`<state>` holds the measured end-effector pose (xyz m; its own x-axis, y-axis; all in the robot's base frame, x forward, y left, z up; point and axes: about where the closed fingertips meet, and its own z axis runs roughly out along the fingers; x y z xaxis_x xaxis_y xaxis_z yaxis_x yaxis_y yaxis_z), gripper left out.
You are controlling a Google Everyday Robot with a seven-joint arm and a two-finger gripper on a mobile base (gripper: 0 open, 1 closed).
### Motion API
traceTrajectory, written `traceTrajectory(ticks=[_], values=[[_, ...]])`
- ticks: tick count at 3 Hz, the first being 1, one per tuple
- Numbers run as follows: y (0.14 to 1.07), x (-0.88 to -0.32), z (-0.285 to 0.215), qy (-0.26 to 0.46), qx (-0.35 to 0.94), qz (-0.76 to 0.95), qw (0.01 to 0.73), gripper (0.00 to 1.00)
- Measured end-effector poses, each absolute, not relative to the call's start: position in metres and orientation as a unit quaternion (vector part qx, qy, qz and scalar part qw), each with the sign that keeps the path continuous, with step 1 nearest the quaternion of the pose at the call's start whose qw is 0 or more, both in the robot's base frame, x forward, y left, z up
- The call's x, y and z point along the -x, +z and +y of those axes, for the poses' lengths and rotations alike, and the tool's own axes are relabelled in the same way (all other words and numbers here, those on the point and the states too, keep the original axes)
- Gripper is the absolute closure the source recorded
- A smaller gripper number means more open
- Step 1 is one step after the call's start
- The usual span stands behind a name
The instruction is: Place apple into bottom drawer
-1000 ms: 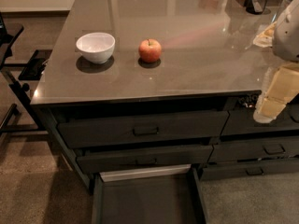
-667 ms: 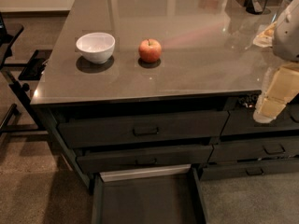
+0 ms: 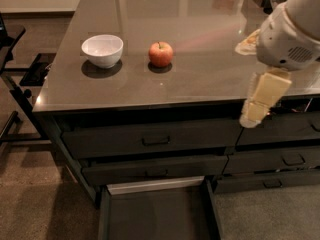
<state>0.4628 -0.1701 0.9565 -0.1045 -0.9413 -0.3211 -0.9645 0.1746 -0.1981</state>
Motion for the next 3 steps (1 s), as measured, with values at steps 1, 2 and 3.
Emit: traceTrajectory(ticks=[1, 2, 3], values=[[0.952, -0.486, -0.132, 0.067, 0.671, 0.696, 0.245, 0.00], [0.955, -0.517, -0.117, 0.063, 0.668, 0.681, 0.294, 0.00], [0.957, -0.520, -0.116, 0.060, 0.666, 0.680, 0.300, 0.00]])
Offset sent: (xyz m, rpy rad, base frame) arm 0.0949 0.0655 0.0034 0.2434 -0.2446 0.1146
